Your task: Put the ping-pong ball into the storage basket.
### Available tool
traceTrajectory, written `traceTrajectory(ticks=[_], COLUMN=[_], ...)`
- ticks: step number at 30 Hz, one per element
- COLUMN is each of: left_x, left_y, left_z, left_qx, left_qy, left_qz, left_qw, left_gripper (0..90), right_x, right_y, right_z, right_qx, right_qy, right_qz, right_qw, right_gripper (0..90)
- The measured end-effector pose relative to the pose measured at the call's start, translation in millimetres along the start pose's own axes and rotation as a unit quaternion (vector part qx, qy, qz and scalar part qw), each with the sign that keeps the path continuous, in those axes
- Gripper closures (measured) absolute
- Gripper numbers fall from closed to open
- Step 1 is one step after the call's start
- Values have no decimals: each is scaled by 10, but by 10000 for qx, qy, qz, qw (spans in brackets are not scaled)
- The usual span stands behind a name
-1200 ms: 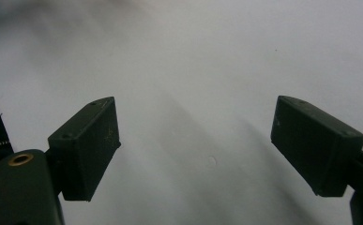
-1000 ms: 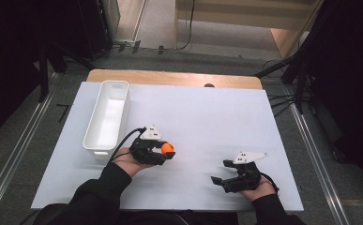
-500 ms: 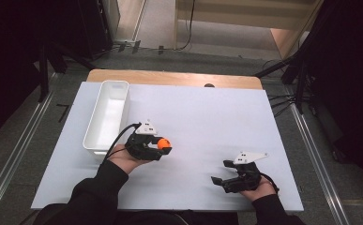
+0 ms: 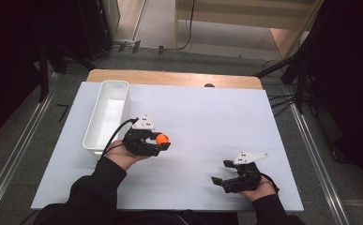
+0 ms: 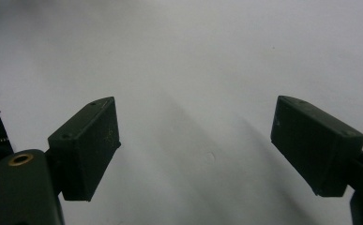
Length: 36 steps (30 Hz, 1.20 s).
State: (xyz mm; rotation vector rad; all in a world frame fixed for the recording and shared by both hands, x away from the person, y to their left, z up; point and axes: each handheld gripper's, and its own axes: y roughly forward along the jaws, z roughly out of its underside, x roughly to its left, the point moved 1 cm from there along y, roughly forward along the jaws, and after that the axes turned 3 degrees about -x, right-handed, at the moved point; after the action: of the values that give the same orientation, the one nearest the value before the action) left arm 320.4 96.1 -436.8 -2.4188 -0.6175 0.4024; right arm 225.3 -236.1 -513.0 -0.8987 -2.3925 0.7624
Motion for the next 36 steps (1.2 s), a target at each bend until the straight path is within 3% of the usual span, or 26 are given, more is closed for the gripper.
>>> traceTrajectory(ticks=[9, 13, 30, 36], left_x=[23, 55, 130, 165], left_y=[-27, -38, -63, -84], left_z=[-64, -94, -175, -179], left_qx=[29, 50, -1, -65], left_qy=[-2, 88, 27, -78], left_qz=[-21, -155, -329, -348], left_qw=[10000, 9998, 9995, 9993], left_gripper=[502, 502, 502, 502], right_x=[2, 3, 4, 3], right_y=[-1, -1, -3, -3], right_z=[3, 4, 7, 8], right_qx=[12, 15, 7, 2], right_qy=[4, -14, -3, -17], right_qz=[4, 1, 4, -3], right_qw=[10000, 10000, 10000, 10000], right_gripper=[142, 142, 142, 142])
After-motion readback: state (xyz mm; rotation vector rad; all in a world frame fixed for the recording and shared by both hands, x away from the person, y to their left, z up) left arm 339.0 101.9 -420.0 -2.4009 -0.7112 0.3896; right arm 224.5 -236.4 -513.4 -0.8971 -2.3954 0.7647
